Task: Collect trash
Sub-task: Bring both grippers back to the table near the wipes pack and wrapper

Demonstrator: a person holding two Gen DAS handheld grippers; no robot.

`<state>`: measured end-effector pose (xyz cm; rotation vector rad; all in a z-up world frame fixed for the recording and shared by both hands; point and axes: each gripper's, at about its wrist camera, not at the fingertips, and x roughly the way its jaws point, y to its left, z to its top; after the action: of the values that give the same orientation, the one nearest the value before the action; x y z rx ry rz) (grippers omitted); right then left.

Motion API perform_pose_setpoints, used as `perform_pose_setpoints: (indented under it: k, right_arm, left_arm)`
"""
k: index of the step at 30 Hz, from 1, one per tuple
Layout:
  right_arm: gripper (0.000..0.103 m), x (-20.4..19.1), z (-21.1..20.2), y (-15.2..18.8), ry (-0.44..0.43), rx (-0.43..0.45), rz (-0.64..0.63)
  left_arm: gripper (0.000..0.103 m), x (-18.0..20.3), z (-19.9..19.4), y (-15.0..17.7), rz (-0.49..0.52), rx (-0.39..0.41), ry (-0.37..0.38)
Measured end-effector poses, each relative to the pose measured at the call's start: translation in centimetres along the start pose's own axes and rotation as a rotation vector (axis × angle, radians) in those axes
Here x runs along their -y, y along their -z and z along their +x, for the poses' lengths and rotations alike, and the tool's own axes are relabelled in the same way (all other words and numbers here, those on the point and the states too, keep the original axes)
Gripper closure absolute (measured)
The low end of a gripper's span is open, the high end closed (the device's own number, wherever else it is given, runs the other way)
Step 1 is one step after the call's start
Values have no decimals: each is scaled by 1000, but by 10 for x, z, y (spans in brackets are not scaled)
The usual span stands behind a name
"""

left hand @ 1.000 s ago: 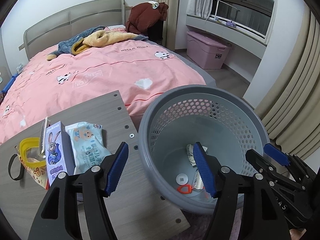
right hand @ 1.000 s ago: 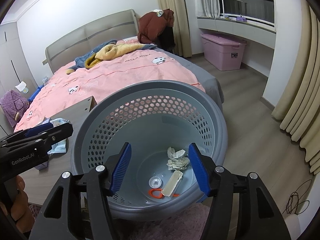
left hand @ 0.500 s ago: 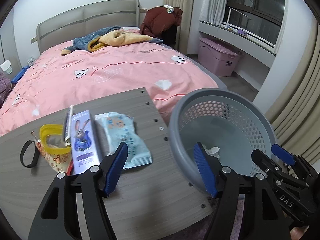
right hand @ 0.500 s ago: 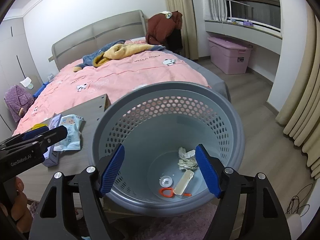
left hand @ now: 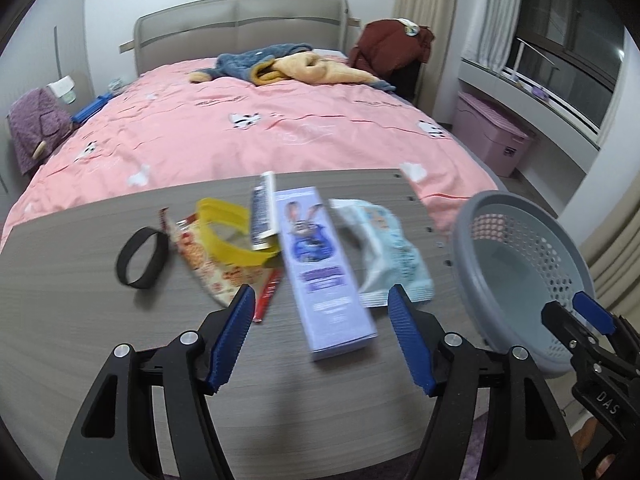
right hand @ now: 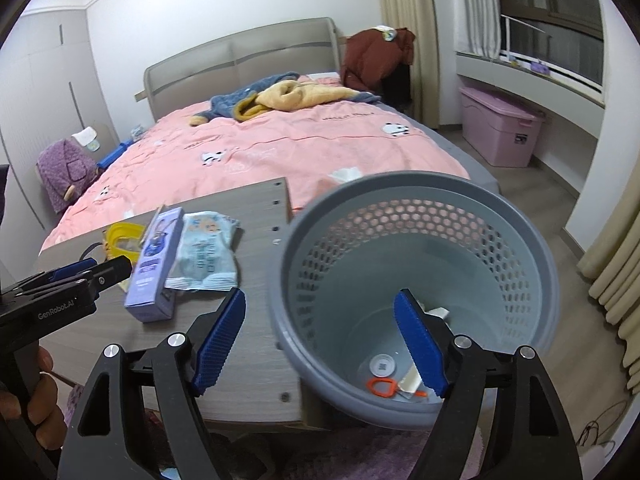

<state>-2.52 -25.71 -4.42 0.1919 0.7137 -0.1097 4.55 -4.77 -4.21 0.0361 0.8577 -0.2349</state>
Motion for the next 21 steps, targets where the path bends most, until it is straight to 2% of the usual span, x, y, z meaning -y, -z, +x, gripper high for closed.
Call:
perform_pose_setpoints:
  k: [11, 21]
  right_arm:
    - [25, -68, 39, -19, -98, -42, -101]
    - [21, -97, 72, -27, -101, -89, -147]
  left_arm:
    - [37, -71, -4, 9, -119, 3, -91]
    - [37, -103, 4, 13, -176, -15, -102]
